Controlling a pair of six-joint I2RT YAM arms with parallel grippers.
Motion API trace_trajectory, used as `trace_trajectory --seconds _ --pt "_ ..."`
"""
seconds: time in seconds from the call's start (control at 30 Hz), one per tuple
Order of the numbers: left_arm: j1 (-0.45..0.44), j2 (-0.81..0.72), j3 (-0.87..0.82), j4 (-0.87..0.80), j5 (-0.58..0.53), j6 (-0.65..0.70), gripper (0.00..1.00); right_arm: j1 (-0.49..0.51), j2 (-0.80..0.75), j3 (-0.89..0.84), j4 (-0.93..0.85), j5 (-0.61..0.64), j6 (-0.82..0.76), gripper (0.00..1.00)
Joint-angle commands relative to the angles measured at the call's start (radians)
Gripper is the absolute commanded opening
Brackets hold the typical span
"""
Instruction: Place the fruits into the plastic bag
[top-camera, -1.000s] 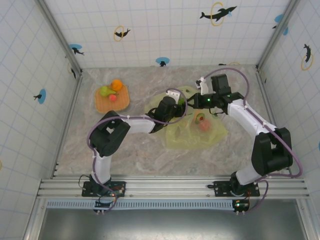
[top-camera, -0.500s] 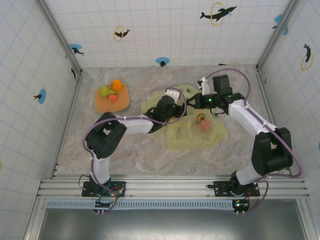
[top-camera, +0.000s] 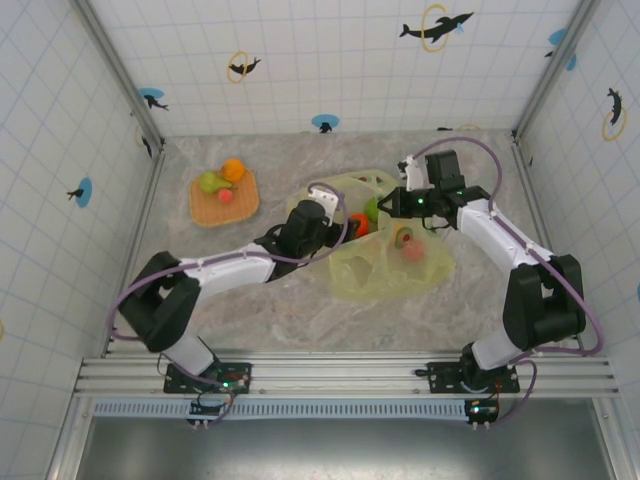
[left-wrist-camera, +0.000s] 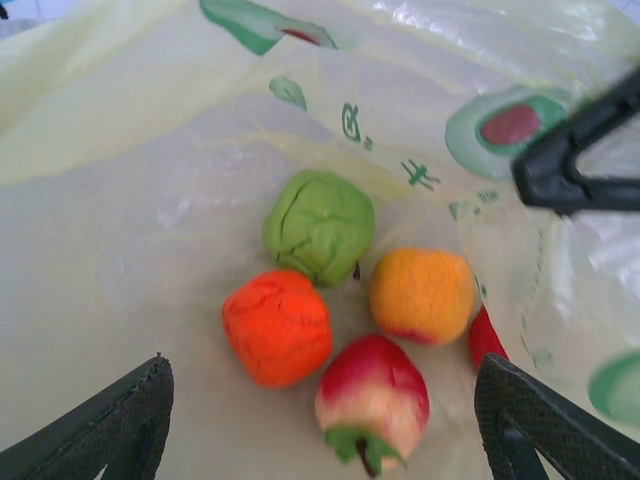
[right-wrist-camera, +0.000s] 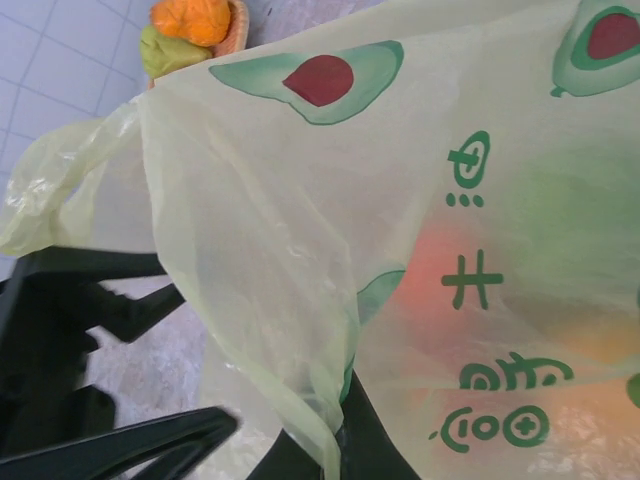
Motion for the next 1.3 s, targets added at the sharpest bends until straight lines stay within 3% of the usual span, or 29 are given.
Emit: trace_trajectory --seconds 0.0,0.2,0.53,0.7,0.83,1.0,1.13,1.27 --pt "0.007 -0.090 -0.041 -0.101 0.037 0.013 0.79 0.014 0.016 -0.019 0.010 0.032 -0.014 0.00" --pt "0.010 -0.206 -0.035 -0.194 0.116 0.022 0.80 0.036 0.020 -0.028 0.023 0.055 -0.015 0.00" --pt "0.012 -0.351 0.003 -0.332 -0.112 0.125 0.82 0.040 -0.013 -0.050 0.031 0.051 -0.051 0.00" --pt "0.038 -0.407 0.013 -0.359 -0.131 0.143 0.84 0.040 -0.020 -0.055 0.033 0.053 -0.052 0.00" --pt "0.113 -0.421 0.039 -0.408 -0.175 0.124 0.84 0.039 -0.020 -0.059 0.041 0.053 -0.049 0.00" --pt "0.308 -0.404 0.052 -0.435 -0.194 -0.029 0.84 0.043 -0.022 -0.062 0.050 0.054 -0.045 0.00" --pt "0.499 -0.357 0.016 -0.390 -0.138 -0.136 0.84 0.045 -0.022 -0.063 0.059 0.053 -0.042 0.00" --pt "0.629 -0.241 0.020 -0.355 -0.079 -0.187 0.84 0.045 -0.022 -0.060 0.052 0.057 -0.047 0.00"
